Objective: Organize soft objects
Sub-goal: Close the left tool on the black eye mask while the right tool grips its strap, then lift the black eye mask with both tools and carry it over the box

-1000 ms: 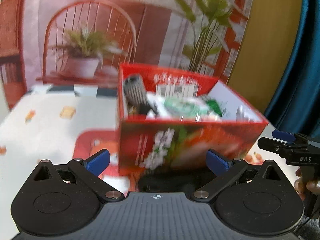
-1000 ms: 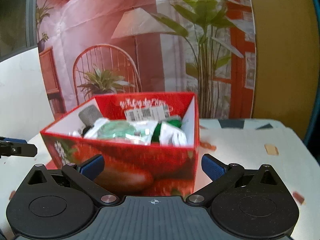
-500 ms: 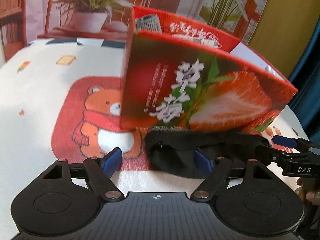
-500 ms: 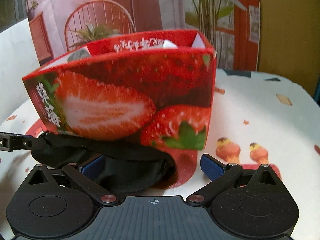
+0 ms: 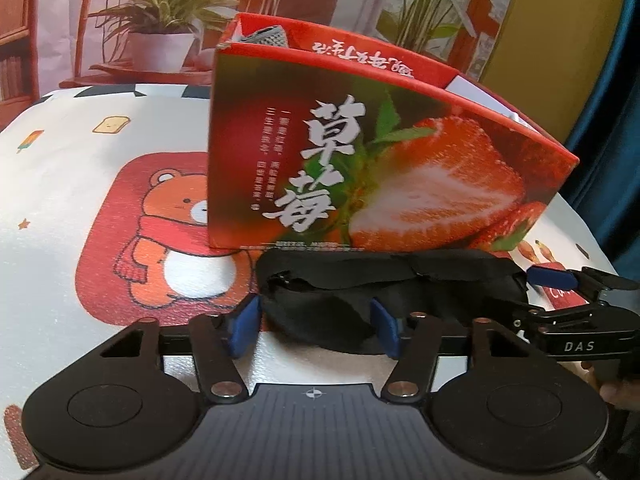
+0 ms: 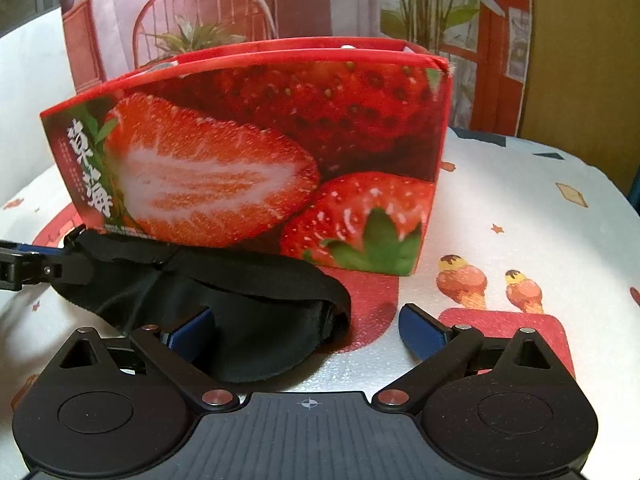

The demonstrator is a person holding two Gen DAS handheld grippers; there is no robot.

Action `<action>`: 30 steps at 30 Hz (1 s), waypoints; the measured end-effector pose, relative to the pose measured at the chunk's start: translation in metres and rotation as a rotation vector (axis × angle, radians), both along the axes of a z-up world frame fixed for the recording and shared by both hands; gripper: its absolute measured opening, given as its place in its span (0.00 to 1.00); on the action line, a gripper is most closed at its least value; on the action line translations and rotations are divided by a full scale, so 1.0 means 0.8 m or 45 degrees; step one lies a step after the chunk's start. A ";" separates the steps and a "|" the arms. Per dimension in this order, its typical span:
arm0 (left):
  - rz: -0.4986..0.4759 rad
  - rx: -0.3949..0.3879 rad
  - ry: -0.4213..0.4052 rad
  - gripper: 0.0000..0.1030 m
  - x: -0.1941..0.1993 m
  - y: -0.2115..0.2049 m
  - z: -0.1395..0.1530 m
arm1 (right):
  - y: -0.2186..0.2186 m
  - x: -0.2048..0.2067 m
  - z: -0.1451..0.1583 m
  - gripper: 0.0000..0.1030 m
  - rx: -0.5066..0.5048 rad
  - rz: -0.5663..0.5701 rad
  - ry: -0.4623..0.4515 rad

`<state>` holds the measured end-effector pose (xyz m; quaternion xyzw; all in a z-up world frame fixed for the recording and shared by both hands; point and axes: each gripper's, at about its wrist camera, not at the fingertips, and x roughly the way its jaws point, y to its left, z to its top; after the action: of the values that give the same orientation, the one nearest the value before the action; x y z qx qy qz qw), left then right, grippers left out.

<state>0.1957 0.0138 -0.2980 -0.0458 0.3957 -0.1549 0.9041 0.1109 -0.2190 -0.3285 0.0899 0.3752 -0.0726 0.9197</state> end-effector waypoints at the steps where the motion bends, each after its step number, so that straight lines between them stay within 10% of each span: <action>1: 0.004 0.008 -0.004 0.53 -0.001 0.000 0.000 | 0.001 0.000 0.000 0.96 -0.004 0.006 0.001; 8: 0.039 -0.014 -0.002 0.18 -0.003 0.013 -0.003 | 0.003 -0.002 0.001 0.90 0.026 0.025 -0.016; 21: 0.050 -0.025 -0.054 0.10 -0.019 0.016 0.009 | -0.022 -0.023 0.014 0.14 0.148 -0.040 -0.086; 30: 0.038 -0.056 -0.171 0.08 -0.040 0.017 0.049 | -0.015 -0.039 0.070 0.08 0.085 0.032 -0.254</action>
<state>0.1636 0.0277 -0.2590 -0.0610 0.3300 -0.1526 0.9296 0.0798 -0.2313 -0.2721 0.1225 0.2852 -0.0392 0.9498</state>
